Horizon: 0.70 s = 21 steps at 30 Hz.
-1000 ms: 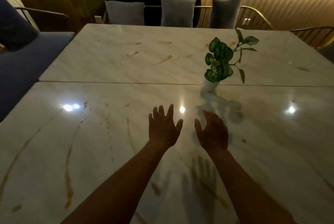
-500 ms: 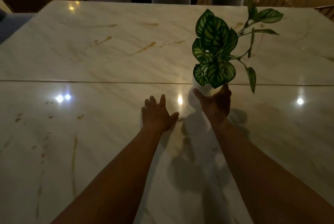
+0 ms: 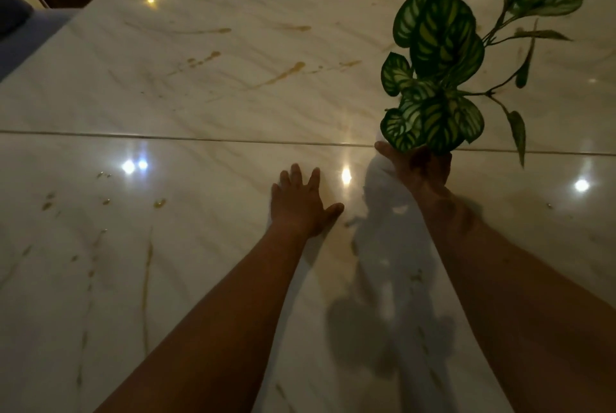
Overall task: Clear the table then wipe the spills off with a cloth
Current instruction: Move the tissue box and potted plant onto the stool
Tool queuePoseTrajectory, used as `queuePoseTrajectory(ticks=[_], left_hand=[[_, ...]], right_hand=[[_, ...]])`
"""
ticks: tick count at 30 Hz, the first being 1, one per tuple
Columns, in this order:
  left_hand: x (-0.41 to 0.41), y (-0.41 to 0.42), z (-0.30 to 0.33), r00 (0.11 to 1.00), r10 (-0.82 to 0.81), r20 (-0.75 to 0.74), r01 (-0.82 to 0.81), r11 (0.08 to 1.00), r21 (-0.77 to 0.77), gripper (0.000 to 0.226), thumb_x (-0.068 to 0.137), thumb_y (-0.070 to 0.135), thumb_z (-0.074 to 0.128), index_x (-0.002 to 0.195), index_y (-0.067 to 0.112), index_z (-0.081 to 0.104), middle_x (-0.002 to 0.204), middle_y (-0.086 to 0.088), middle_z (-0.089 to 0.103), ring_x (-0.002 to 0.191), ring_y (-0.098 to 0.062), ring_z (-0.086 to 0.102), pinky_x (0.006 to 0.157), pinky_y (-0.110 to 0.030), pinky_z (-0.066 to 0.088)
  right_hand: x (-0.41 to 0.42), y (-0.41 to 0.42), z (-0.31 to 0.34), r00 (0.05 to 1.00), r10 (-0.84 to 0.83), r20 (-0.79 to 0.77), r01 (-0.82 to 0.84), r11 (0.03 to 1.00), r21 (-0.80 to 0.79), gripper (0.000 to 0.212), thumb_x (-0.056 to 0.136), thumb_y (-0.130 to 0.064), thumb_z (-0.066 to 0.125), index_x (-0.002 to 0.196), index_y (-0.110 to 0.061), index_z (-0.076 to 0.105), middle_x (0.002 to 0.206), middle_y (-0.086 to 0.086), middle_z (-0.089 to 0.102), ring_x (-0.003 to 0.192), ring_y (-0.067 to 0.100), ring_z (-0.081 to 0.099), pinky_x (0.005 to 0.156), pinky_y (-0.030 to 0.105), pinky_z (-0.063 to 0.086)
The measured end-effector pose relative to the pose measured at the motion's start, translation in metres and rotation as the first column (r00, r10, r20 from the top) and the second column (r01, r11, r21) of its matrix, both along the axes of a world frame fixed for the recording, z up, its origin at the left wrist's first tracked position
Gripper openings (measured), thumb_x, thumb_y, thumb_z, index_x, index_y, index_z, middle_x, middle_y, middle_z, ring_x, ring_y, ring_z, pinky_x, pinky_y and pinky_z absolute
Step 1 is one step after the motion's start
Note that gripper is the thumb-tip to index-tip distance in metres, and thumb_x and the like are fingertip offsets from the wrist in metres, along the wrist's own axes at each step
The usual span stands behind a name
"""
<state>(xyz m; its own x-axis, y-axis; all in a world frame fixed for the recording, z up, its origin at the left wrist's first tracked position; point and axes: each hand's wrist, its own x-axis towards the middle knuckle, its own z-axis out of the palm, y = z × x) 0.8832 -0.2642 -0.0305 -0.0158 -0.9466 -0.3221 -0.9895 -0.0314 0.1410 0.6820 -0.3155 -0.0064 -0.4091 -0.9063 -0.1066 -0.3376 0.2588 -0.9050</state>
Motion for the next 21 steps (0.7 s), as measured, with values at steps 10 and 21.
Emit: queuePoseTrajectory(ticks=[10, 21], left_hand=[[0.041, 0.088, 0.047, 0.99, 0.069, -0.122, -0.086, 0.986, -0.141, 0.083, 0.096, 0.072, 0.036, 0.162, 0.028, 0.009, 0.169, -0.015, 0.01, 0.154, -0.038, 0.009, 0.123, -0.052, 0.02], [0.174, 0.232, 0.143, 0.989, 0.127, -0.077, -0.143, 0.955, -0.26, 0.082, 0.098, 0.069, 0.034, 0.162, 0.027, 0.006, 0.168, -0.019, 0.007, 0.154, -0.041, 0.003, 0.124, -0.052, 0.014]], right_hand=[[0.02, 0.097, 0.048, 0.99, 0.074, -0.12, -0.079, 0.996, -0.042, 0.095, 0.057, -0.052, 0.092, 0.138, -0.021, 0.053, 0.135, -0.002, 0.06, 0.125, 0.019, 0.054, 0.098, 0.023, 0.041], [0.145, 0.258, 0.116, 0.972, 0.143, -0.186, -0.154, 0.987, -0.045, 0.112, 0.044, -0.078, 0.073, 0.139, -0.025, 0.05, 0.134, -0.001, 0.06, 0.123, 0.023, 0.055, 0.103, 0.04, 0.048]])
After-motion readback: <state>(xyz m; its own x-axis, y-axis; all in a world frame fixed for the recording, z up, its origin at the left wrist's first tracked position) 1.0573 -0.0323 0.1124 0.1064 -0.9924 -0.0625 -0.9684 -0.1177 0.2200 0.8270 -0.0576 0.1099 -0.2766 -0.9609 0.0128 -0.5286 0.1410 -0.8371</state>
